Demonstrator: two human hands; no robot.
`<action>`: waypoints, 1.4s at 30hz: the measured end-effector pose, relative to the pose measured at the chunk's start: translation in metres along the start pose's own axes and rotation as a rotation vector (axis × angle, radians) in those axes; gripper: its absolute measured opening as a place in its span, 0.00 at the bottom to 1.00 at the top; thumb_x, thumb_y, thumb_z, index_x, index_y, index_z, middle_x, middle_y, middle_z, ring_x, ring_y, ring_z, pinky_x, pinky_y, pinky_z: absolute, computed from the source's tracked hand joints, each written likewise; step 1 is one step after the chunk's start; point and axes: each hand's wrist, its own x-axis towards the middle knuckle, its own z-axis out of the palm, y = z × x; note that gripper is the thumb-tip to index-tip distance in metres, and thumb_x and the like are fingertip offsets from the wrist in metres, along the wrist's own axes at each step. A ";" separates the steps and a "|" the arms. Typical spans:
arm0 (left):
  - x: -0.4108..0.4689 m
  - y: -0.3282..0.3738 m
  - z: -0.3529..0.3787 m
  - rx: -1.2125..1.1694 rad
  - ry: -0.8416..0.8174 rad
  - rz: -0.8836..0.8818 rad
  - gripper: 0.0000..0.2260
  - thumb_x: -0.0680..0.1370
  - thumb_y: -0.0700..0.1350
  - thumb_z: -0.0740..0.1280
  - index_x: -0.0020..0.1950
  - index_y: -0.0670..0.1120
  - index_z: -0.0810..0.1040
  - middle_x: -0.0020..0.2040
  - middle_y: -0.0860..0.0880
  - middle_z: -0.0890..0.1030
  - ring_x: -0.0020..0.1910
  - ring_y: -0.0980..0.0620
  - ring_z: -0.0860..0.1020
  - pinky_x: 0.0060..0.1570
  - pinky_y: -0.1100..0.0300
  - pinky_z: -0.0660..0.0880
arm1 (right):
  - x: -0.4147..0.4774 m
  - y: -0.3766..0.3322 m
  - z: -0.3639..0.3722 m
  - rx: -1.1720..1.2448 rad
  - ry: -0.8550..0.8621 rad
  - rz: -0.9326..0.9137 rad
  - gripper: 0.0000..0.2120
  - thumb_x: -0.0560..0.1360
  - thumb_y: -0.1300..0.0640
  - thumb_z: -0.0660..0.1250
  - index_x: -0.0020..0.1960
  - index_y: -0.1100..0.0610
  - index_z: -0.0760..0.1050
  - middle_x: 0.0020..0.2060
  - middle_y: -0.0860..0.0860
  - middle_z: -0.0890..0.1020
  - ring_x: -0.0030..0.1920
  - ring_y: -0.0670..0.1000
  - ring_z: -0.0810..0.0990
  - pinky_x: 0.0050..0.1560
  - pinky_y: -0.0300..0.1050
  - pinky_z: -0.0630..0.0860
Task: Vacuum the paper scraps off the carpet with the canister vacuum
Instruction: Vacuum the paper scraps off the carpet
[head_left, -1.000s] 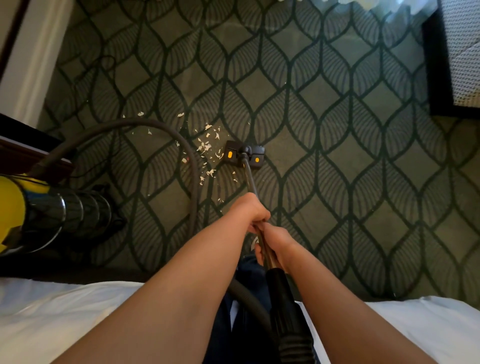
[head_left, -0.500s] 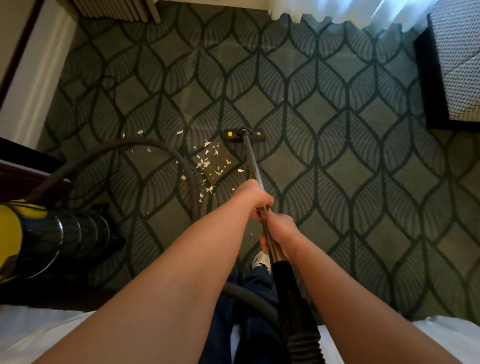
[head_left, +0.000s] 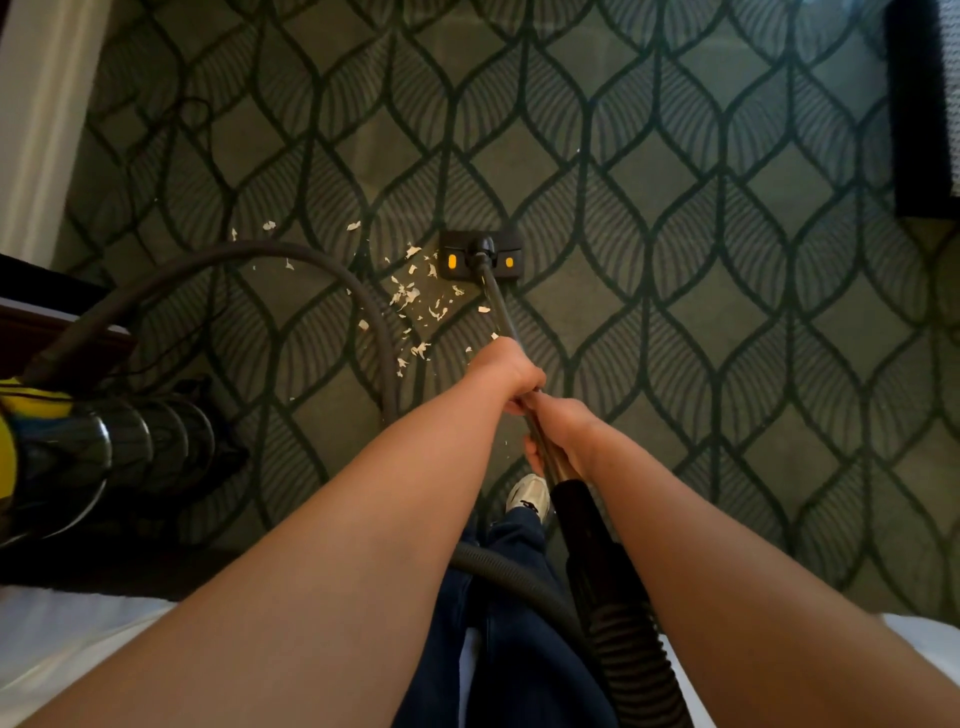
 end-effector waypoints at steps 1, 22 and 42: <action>-0.002 0.000 0.001 -0.004 -0.002 0.001 0.09 0.75 0.40 0.71 0.53 0.39 0.80 0.47 0.40 0.83 0.42 0.43 0.84 0.41 0.48 0.84 | -0.002 0.001 -0.001 0.000 -0.006 0.001 0.17 0.82 0.46 0.59 0.54 0.61 0.72 0.23 0.54 0.73 0.20 0.50 0.71 0.23 0.41 0.70; -0.054 -0.013 0.071 -0.054 0.042 -0.071 0.05 0.75 0.39 0.71 0.49 0.40 0.79 0.45 0.42 0.83 0.39 0.45 0.84 0.37 0.51 0.84 | -0.014 0.072 -0.044 -0.094 -0.087 0.048 0.22 0.82 0.44 0.56 0.62 0.61 0.71 0.23 0.53 0.73 0.21 0.51 0.71 0.26 0.44 0.71; -0.098 -0.032 0.093 -0.005 0.152 0.007 0.06 0.73 0.43 0.72 0.47 0.42 0.80 0.39 0.44 0.84 0.32 0.49 0.84 0.35 0.55 0.83 | -0.065 0.113 -0.047 -0.113 0.012 -0.163 0.19 0.83 0.51 0.59 0.58 0.68 0.73 0.24 0.57 0.73 0.16 0.51 0.71 0.19 0.38 0.68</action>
